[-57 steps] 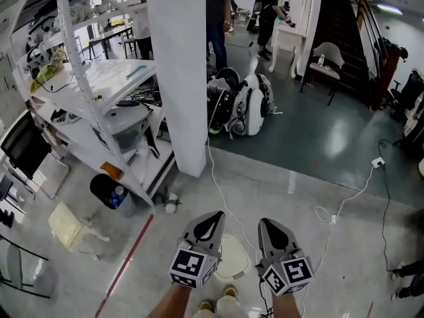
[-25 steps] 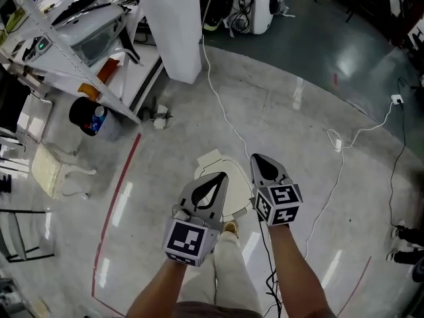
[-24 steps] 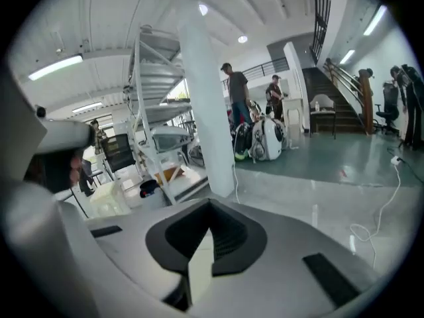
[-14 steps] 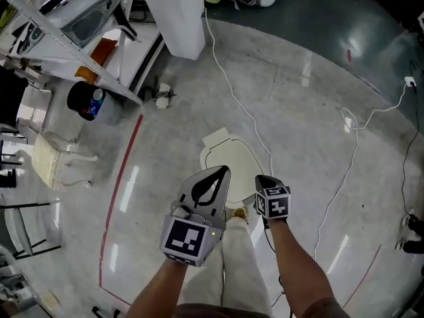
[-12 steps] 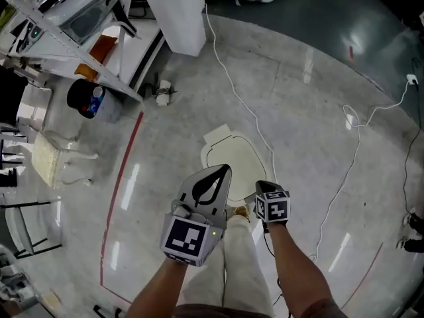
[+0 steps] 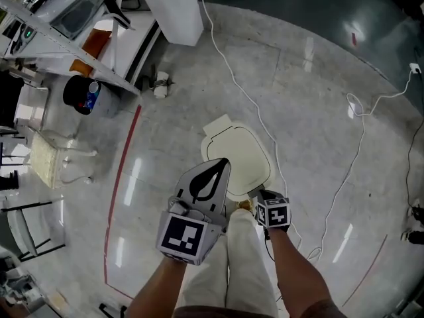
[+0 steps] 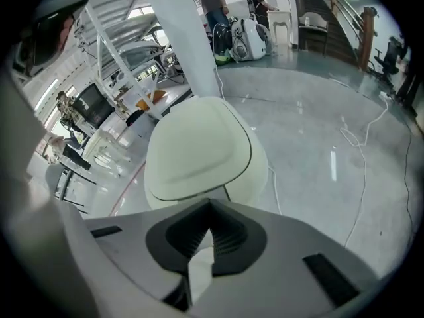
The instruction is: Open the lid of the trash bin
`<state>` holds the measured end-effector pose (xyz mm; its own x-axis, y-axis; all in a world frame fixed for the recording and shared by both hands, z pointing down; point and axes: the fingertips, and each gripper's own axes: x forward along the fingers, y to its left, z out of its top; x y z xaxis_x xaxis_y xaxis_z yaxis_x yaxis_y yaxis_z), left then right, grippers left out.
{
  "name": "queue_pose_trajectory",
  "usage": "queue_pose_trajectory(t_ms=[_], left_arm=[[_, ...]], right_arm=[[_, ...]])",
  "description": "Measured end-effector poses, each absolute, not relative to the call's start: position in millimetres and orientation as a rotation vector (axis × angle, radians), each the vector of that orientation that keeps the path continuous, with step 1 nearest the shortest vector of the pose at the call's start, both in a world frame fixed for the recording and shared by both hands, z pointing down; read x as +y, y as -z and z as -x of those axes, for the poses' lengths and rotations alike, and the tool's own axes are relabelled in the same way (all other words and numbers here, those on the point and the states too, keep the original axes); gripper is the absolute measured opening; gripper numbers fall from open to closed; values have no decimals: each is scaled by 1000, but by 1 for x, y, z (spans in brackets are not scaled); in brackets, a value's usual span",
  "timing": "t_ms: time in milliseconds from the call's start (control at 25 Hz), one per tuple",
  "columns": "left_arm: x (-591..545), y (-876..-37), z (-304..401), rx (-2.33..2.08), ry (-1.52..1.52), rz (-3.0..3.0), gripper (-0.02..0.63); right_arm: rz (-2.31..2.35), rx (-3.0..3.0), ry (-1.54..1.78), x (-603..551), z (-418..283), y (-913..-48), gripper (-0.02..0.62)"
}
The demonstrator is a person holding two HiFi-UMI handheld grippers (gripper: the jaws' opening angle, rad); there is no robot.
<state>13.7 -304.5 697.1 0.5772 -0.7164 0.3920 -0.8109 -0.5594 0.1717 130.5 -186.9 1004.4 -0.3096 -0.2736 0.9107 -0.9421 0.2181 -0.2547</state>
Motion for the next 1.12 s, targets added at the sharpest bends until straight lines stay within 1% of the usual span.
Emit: queue_pose_trajectory(t_ms=[560,1120], left_arm=[[-300,-708,-17,-1245,-378,-2487,9],[-303,-690,-16,-1224,-382,-2466,9]], right_arm=[[-1146,-1765,-1091,-184,-129,-1008,32],[-1217,-1738,-1152,-196,-132,-988,31]])
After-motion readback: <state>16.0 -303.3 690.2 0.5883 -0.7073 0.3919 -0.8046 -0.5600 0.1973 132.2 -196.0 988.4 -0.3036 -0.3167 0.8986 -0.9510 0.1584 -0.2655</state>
